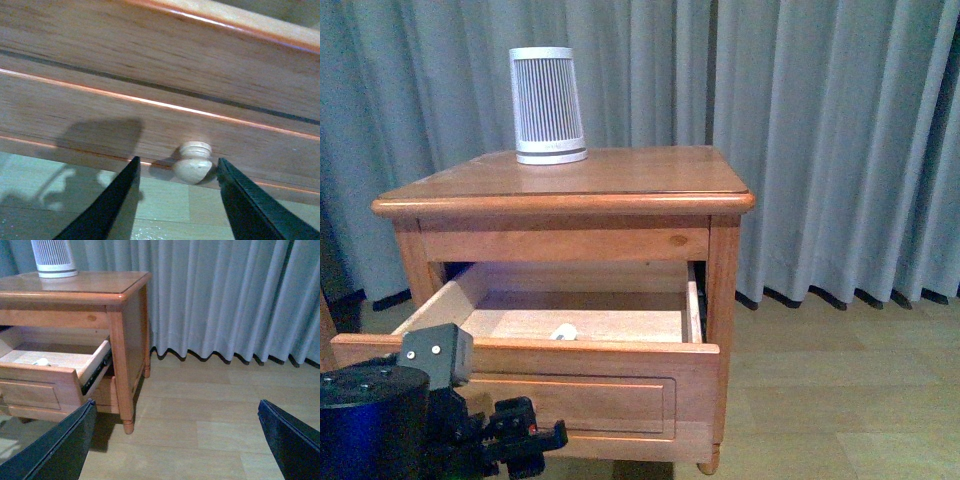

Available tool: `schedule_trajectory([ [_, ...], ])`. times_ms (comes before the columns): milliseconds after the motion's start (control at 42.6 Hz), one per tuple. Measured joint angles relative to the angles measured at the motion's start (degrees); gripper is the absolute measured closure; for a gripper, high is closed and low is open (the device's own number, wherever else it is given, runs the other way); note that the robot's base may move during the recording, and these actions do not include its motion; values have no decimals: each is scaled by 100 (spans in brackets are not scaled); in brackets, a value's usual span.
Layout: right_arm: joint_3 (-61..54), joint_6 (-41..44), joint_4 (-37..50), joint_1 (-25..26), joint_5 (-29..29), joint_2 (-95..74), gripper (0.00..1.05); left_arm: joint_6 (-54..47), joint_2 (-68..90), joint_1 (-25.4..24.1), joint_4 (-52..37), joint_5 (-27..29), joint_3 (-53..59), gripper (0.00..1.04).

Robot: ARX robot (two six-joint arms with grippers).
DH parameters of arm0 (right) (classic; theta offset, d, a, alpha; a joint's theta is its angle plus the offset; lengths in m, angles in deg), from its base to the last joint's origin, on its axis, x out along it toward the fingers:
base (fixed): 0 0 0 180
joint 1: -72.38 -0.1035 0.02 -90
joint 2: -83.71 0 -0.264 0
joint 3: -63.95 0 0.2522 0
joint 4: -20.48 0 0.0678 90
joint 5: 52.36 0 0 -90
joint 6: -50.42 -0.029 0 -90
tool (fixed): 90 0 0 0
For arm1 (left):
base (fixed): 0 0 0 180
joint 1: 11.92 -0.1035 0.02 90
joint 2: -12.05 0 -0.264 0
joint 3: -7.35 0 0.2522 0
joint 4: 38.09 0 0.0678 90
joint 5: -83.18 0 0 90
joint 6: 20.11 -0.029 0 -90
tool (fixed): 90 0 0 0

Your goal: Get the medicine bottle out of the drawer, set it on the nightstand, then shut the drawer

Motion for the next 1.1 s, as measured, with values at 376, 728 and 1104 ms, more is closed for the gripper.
schedule_trajectory([
  [376, 0, 0, 0, 0, 0, 0, 7, 87, -619, -31, 240, 122, 350, 7],
  [728, 0, 0, 0, 0, 0, 0, 7, -271, -2225, -225, 1110, -337, 509, 7],
  [1104, 0, 0, 0, 0, 0, 0, 7, -894, -4690, -323, 2262, -820, 1091, 7],
])
